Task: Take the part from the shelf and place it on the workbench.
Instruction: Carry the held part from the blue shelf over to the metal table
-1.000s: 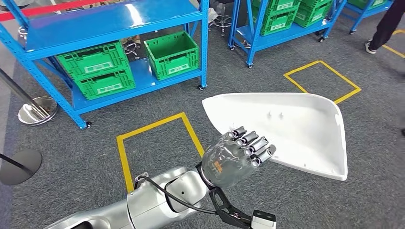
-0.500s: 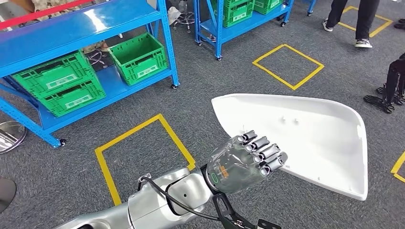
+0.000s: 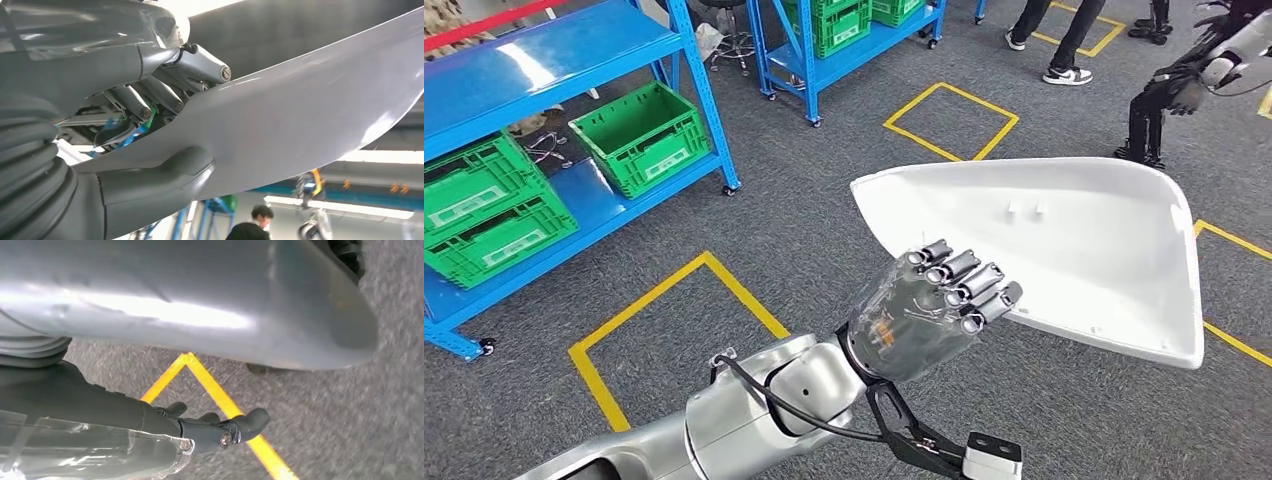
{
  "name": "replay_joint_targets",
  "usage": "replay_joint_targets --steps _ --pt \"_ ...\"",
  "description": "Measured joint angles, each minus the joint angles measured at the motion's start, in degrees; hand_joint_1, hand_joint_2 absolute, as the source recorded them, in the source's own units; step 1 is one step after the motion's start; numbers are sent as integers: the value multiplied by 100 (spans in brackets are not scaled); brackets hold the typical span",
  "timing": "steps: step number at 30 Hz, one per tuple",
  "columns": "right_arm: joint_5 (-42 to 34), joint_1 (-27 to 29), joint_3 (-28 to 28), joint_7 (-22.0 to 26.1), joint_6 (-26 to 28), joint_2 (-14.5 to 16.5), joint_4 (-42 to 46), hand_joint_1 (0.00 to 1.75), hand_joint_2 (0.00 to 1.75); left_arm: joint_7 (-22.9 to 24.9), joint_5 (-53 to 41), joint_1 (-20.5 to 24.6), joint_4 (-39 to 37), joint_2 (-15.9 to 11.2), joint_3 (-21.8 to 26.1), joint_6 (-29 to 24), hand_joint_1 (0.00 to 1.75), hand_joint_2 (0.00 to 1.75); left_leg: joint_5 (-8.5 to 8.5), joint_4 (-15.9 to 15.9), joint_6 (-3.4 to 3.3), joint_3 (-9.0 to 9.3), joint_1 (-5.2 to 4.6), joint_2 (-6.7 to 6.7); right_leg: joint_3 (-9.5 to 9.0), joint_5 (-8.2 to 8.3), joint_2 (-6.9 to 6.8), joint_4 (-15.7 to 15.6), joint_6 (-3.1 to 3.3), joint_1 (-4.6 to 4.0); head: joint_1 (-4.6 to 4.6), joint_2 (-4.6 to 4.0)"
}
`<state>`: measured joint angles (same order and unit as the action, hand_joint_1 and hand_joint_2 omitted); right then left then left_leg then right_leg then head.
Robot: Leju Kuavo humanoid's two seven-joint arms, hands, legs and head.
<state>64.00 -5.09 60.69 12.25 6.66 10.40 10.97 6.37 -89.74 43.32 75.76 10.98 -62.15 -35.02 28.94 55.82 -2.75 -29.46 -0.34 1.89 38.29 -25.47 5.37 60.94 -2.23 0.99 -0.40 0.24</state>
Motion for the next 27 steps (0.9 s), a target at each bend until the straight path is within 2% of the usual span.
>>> replay_joint_targets --steps 1,2,3,4,5,6,7,9,10,11,13,14,15,17,18,19,20,21,22,24,26,27 --pt "-10 -7 9 19 -1 -2 0 0 0 -1 -1 26 2 2 -17 19 175 175 -18 -14 -6 -4 6 -101 138 -176 -202 300 -17 -6 13 0" --pt "-22 -16 15 32 -2 -3 0 0 0 -12 -4 40 -3 3 -34 39 175 175 -22 -14 -13 -16 4 -201 307 -376 -350 679 -44 -3 28 0" --pt "-37 -22 19 39 -2 -5 0 0 0 -30 -8 43 -11 2 -51 56 175 175 -22 -11 -13 -26 1 -310 455 -524 -431 1033 -71 7 31 0" --pt "-46 -22 21 39 -2 -5 0 0 0 -59 -11 42 -24 4 -68 67 175 175 -20 -9 -11 -34 0 -411 528 -590 -475 1248 -92 17 30 0" --pt "-55 -16 24 35 -2 -5 0 0 0 -106 -15 41 -41 12 -84 72 175 175 -16 -6 -5 -40 2 -505 497 -563 -504 1264 -107 29 33 0" --pt "-59 -8 26 29 -2 -5 0 0 0 -177 -15 37 -61 29 -91 72 175 175 -7 2 8 -41 7 -589 334 -440 -544 1024 -117 43 31 0" --pt "-57 -2 28 21 -1 -5 0 0 0 -272 -15 27 -85 57 -82 68 175 175 9 18 34 -41 14 -660 85 -279 -625 618 -127 55 32 0" --pt "-43 -13 29 -2 12 19 -1 0 0 -494 -15 -4 -161 139 -17 23 175 175 57 70 107 -54 0 -774 -321 -83 -817 -56 -96 49 33 0" --pt "-35 -23 29 -16 23 33 -1 0 0 -586 -15 -19 -208 178 27 -15 175 175 77 92 139 -61 -14 -809 -400 -62 -870 -199 -61 42 32 0" --pt "-28 -29 29 -38 35 48 -1 0 0 -662 -15 -38 -280 222 83 -66 175 175 90 104 162 -62 -28 -850 -396 -78 -859 -211 -13 28 31 0" --pt "-16 -27 32 -90 56 60 0 0 0 -753 -14 -70 -424 298 180 -138 175 175 118 120 204 -61 -17 -890 -361 -62 -740 -214 68 30 30 0" --pt "-7 -23 34 -120 67 66 0 0 0 -787 -14 -88 -497 341 223 -168 175 175 179 174 231 -84 -2 -803 -347 -51 -679 -216 103 36 29 0" --pt "9 -26 37 -148 77 72 0 0 0 -809 -14 -106 -556 369 256 -191 175 175 300 330 257 -153 15 -649 -334 -34 -617 -219 135 46 27 0" --pt "50 -38 38 -207 81 89 0 0 0 -846 -14 -165 -680 399 325 -229 175 175 666 989 283 -447 33 -310 -306 -4 -486 -220 181 49 24 0" --pt "80 -42 38 -242 70 99 0 0 0 -854 -13 -212 -744 399 361 -238 175 175 829 1394 280 -638 34 -234 -289 8 -409 -219 200 41 25 0" --pt "106 -39 38 -275 55 109 0 0 0 -862 -13 -262 -801 398 391 -238 175 175 908 1688 270 -790 33 -204 -276 18 -327 -219 214 30 25 0" --pt "137 -34 35 -308 34 116 0 0 0 -872 -13 -309 -852 399 419 -239 175 175 879 1788 250 -855 31 -188 -267 28 -241 -219 223 19 26 0" --pt "164 -29 31 -333 16 122 0 0 0 -880 -13 -345 -886 403 443 -240 175 175 744 1656 218 -808 27 -166 -263 39 -155 -218 228 7 26 0" --pt "186 -27 23 -356 -2 127 0 0 0 -889 -13 -367 -909 412 468 -241 175 175 537 1328 172 -661 19 -109 -262 50 -68 -219 227 -2 26 0" --pt "216 -43 9 -391 -35 148 -1 0 0 -920 -13 -384 -934 444 523 -240 175 175 188 554 58 -304 -4 176 -249 79 82 -219 204 3 30 0" --pt "219 -64 5 -412 -53 180 -1 0 0 -965 -14 -403 -954 485 564 -236 175 175 97 188 0 -142 -32 360 -203 120 210 -224 145 34 30 0" --pt "215 -67 5 -415 -55 194 0 0 0 -987 -14 -417 -960 507 574 -234 175 175 96 156 -4 -124 -42 324 -178 146 280 -237 104 45 23 0"
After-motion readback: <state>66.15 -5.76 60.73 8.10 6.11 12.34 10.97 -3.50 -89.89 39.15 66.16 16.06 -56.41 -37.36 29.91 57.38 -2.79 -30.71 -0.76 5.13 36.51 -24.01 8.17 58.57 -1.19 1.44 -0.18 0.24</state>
